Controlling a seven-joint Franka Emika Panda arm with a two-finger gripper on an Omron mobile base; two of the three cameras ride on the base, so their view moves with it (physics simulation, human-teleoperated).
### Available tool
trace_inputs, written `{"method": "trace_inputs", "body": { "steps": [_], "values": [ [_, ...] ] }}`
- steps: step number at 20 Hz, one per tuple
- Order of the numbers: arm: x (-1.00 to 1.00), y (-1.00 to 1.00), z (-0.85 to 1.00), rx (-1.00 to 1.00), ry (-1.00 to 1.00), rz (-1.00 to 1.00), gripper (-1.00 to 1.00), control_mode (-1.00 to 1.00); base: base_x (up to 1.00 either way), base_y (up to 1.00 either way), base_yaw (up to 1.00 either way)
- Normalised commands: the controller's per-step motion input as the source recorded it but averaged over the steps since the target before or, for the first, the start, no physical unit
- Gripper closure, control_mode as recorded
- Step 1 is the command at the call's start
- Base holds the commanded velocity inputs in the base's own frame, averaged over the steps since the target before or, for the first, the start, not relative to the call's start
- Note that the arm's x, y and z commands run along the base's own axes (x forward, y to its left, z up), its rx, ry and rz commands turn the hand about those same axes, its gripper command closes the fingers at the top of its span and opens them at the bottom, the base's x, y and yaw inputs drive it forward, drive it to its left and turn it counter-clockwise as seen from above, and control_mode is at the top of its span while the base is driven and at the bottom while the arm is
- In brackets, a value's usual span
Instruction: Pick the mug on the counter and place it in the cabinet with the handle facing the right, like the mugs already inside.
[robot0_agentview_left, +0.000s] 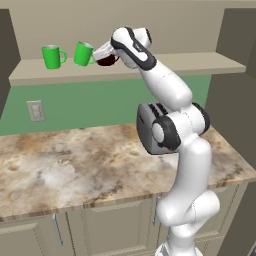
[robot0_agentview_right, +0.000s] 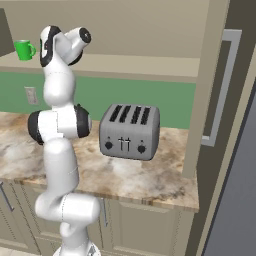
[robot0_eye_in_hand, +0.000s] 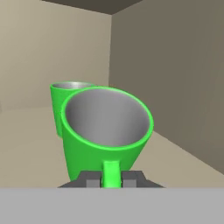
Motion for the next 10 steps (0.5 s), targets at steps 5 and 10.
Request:
{"method": "trace_inputs", "body": {
  "steps": [5, 10],
  "values": [
    [0.04, 0.06, 0.00, -0.01, 0.00, 0.00, -1.00, -1.00, 0.00, 0.00, 0.00],
    [0.02, 0.00, 0.00, 0.00, 0.00, 0.00, -1.00, -1.00, 0.00, 0.00, 0.00]
  ]
}}
